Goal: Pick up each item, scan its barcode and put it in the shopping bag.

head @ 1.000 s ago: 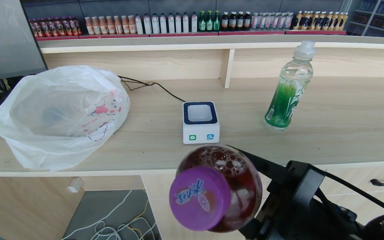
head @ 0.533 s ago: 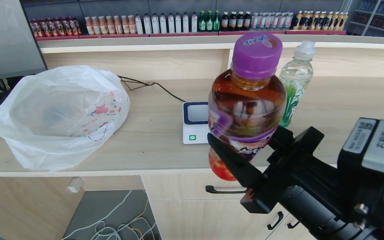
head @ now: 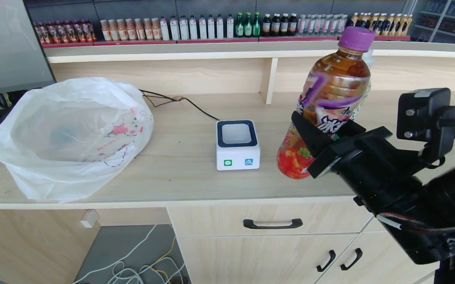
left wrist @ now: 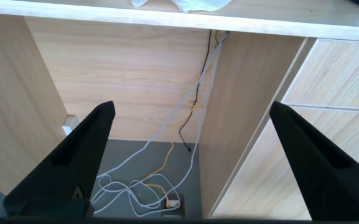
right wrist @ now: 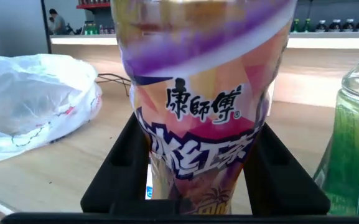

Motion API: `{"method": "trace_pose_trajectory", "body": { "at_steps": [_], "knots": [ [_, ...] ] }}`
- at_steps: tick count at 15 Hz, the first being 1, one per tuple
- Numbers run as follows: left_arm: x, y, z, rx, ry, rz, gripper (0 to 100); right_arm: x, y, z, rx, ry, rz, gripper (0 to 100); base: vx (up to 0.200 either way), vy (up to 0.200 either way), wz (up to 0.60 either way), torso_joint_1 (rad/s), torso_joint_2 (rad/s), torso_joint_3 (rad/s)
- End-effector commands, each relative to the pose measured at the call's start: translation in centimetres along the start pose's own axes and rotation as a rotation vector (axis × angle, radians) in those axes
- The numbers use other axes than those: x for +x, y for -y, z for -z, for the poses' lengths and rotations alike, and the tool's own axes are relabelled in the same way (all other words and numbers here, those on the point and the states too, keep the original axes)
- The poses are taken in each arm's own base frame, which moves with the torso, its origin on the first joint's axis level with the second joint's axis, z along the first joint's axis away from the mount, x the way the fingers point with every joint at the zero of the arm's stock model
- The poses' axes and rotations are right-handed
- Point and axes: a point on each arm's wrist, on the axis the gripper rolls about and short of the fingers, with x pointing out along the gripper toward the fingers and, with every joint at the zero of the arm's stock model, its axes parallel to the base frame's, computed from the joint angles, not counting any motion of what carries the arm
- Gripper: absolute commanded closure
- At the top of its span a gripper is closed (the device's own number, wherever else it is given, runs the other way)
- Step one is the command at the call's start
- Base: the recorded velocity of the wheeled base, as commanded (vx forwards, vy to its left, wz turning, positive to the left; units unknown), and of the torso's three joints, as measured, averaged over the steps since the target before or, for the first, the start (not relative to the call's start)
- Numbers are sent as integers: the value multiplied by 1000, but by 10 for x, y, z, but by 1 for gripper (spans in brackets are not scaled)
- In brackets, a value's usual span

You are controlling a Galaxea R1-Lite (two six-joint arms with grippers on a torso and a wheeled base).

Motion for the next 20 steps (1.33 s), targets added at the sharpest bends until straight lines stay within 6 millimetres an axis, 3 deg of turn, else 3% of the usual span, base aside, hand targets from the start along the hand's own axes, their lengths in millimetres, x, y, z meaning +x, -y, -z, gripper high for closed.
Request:
{"method": "trace_pose_trajectory", "body": {
  "at_steps": [1,3,6,11,20],
  "knots": [
    [0,0,0,0,0,0,0,19,26,6,-13,16,104,100,0,0,0,0,0,0],
    [0,0,0,0,0,1,0,28,45,3,-32,48,171,100,0,0,0,0,0,0],
    [0,0,0,0,0,0,0,26,59,-3,-24,66,226,100,0,0,0,0,0,0],
    [0,0,0,-5,0,0,0,27,58,-5,61,87,178,100,0,0,0,0,0,0],
    [0,0,0,-5,0,0,0,39,46,-11,75,130,146,100,0,200,0,1,2,2]
  ]
}}
